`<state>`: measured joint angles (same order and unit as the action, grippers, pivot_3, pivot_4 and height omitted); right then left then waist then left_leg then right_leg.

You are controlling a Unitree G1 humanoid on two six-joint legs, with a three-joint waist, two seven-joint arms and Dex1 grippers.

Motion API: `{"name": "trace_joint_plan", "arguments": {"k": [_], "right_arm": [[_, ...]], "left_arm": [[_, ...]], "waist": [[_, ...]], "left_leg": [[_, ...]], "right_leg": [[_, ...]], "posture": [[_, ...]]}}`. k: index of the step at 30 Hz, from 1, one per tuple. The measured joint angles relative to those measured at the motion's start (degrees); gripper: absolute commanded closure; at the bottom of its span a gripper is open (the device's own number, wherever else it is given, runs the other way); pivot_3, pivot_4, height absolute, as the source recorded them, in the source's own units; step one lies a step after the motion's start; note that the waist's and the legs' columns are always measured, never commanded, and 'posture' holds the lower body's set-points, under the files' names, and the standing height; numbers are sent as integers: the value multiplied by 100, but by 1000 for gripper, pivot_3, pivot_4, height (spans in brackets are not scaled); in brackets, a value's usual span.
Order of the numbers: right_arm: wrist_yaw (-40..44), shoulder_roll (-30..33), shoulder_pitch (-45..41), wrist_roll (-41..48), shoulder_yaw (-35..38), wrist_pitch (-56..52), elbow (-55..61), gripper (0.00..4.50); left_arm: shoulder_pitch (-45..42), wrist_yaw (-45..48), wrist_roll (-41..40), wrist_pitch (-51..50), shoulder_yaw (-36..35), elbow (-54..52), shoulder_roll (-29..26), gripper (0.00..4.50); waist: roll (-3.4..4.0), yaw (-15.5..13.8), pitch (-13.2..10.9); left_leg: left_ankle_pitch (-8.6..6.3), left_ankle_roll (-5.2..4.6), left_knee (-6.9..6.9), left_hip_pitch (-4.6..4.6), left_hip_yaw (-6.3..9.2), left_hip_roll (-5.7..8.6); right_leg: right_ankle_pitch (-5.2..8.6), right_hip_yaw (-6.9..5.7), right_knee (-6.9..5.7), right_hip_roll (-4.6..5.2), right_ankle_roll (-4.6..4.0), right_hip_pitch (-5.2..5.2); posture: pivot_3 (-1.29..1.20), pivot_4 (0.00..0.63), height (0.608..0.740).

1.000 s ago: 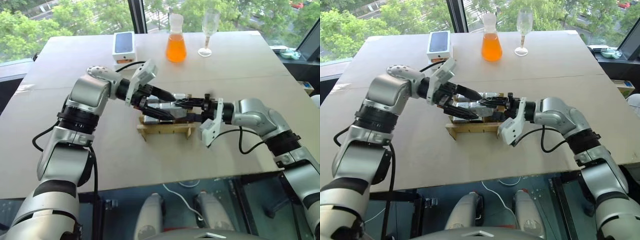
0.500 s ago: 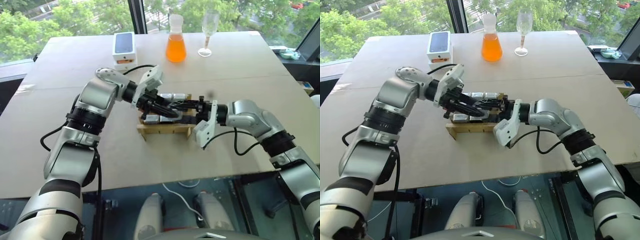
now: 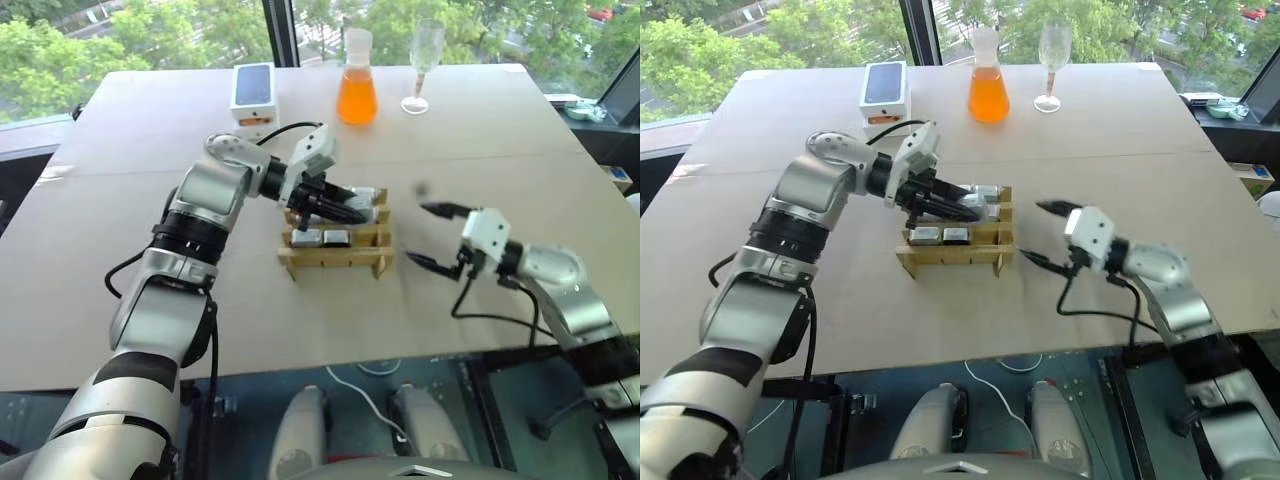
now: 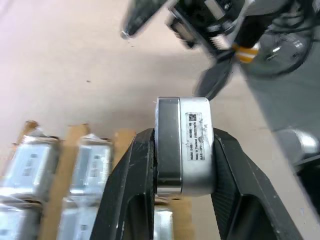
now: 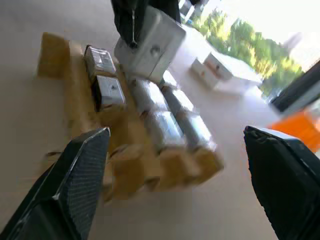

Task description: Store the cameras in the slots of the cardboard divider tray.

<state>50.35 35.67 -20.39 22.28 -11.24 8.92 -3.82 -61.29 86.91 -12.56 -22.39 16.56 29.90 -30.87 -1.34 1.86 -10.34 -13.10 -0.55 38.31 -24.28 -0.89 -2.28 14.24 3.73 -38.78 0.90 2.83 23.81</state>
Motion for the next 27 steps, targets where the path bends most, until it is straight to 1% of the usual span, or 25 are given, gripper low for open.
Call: {"name": "trace_joint_plan", "arguments": {"k": [2, 5, 8, 12, 17, 21, 27], "right_arm": [[339, 59, 734, 679, 290, -543, 322, 225], [768, 84, 1457, 1287, 657, -924, 579, 225], [1144, 11, 1822, 1600, 931, -966, 827, 225], [1359, -245, 2049, 1761, 1222, -858, 933, 225], [1422, -423, 2198, 1843, 1496, -868, 941, 225], [1346, -626, 2301, 1817, 1507, -868, 967, 225], [1308, -685, 2334, 1712, 1507, -866, 1023, 225]], "left_arm": [[131, -209, 156, 359, 13, 71, 226, 3620], [368, -331, 381, 752, 104, 227, 362, 3620], [424, -345, 574, 1069, 199, 444, 433, 3620], [406, -337, 733, 1432, 198, 729, 474, 3620], [294, -346, 866, 1580, 190, 980, 542, 3620], [297, -368, 1017, 1594, 202, 1022, 544, 3620], [296, -421, 1140, 1575, 202, 1117, 586, 3620]], "waist": [[2, 12, 1], [1, 41, 1], [0, 41, 0], [0, 32, 0], [0, 16, 1], [0, 28, 1], [0, 29, 1]], "left_leg": [[0, 0, 0, 7, -2, 0], [0, 0, 0, 10, -3, 0], [0, -1, 6, 11, -2, -2], [1, -1, 10, 23, -4, -2], [0, -1, 9, 24, -4, -1], [0, 0, 4, 25, -4, -2], [0, 0, 5, 25, -4, -2]], "right_leg": [[1, 3, -3, -1, 2, -2], [1, 7, -3, -5, 4, -2], [5, 9, -5, -9, 13, -3], [10, 14, -6, -11, 24, -15], [9, 15, -5, -11, 21, -18], [8, 16, -5, -13, 16, -16], [9, 16, -6, -13, 19, -16]], "posture": [[0, 150, 740], [0, 150, 740], [0, 150, 740], [0, 150, 740], [0, 150, 740], [0, 150, 740], [0, 150, 740]]}}
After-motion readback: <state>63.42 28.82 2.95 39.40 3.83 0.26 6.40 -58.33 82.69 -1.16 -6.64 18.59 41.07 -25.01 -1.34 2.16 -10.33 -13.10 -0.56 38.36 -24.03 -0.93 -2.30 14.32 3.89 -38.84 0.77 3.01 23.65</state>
